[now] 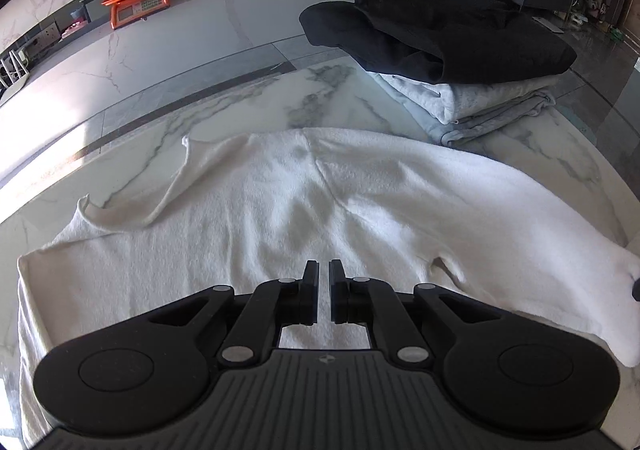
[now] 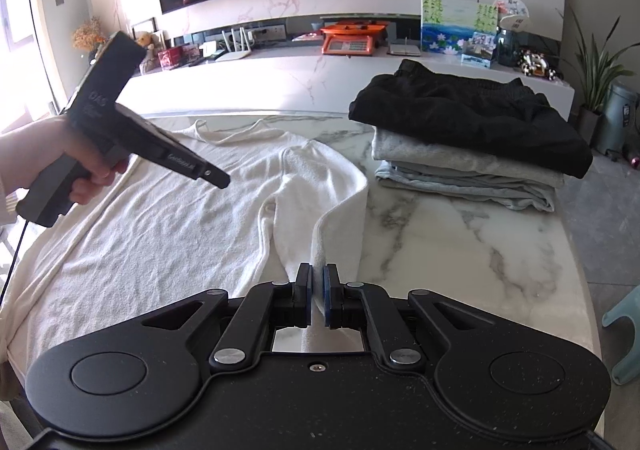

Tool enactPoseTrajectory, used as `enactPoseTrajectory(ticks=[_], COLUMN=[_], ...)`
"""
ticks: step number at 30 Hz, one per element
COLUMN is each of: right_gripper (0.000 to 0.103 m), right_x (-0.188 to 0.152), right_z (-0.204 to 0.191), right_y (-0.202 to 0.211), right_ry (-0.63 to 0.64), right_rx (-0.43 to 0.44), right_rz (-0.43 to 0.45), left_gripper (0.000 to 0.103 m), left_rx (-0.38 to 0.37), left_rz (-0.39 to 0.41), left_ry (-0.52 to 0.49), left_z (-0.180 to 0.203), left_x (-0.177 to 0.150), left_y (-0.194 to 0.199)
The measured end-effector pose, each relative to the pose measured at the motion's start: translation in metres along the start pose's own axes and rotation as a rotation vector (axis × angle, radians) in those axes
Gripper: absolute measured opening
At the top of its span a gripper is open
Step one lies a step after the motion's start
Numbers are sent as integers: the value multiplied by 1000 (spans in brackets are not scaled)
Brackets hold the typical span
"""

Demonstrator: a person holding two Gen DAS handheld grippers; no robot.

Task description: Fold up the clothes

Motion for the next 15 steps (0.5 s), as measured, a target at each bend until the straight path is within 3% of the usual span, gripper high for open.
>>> enactPoseTrajectory(ticks=[4, 9, 15], right_gripper=[4, 4, 4], right_x=[9, 20, 14], right_z=[-2, -11, -42], right_y=[4, 16, 29], right_ry=[-12, -26, 20], right_rx=[24, 128, 345], right_rz=[30, 83, 63], left_gripper=[4, 3, 3], left_rx=[-31, -34, -88], left_rz=[-18, -51, -58], left_ry=[-10, -40, -8], left_z=[-1, -3, -12], left_x=[19, 27, 32], left_y=[-25, -43, -45])
Point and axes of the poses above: each gripper's, at about its wrist camera, not at the fingertips, and y roughly against the way its jaws point, z to its right, x to its top, the point moved 6 cm from there along -y, roughly the way its jaws point, and after that the axes turned 3 degrees about -x, right-handed, at the moved point
